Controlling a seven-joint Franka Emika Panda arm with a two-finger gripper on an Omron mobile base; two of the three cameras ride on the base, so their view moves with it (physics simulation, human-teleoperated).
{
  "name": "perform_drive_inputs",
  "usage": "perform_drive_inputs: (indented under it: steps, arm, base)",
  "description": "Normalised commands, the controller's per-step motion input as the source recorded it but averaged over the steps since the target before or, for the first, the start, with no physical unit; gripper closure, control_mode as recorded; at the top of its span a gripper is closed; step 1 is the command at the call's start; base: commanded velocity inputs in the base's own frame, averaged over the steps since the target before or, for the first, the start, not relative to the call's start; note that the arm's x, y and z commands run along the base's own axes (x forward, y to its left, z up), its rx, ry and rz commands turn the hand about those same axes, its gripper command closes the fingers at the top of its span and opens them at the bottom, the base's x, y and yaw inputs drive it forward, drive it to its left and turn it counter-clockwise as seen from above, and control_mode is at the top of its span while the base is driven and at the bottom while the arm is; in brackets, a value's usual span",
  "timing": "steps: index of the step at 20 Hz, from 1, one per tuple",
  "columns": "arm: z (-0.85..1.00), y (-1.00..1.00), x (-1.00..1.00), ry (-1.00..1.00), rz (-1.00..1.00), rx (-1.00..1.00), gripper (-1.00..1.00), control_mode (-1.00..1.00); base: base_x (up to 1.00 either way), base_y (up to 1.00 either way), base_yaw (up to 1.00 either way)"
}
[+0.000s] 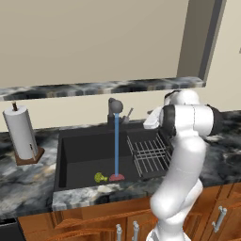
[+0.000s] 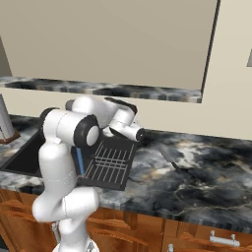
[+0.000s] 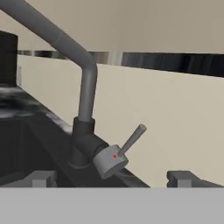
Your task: Turn on the sink faucet. Then move the broccoli from the counter to the sink. Turn off the sink. Move the vegetable from the sink to the pot next to the stove. Finally move the pot to the rear left burner.
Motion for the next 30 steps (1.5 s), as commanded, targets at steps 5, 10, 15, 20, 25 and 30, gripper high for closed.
perform_drive_inputs:
  steps: [5, 10, 15, 20, 25, 30]
  arm:
    - [0.00, 0.02, 0.38, 0.00, 0.13, 0.01, -1.00, -1.00]
    - [-0.03, 0.11, 0.31, 0.00, 0.13, 0.02, -1.00, -1.00]
    - [-0.07, 0.20, 0.26, 0.00, 0.10, 0.02, -1.00, -1.00]
    - [-0.04, 0.21, 0.24, 0.04, 0.05, 0.00, -1.00, -1.00]
    - [-0.02, 0.18, 0.13, 0.02, 0.04, 0.00, -1.00, -1.00]
    - [-0.02, 0.17, 0.03, 0.00, 0.03, 0.00, -1.00, -1.00]
  base:
    - [0.00, 0.00, 0.00]
    - [0.00, 0.00, 0.00]
    - [0.00, 0.00, 0.00]
    - [0.00, 0.00, 0.00]
    - [0.00, 0.00, 0.00]
    - [0.00, 0.00, 0.00]
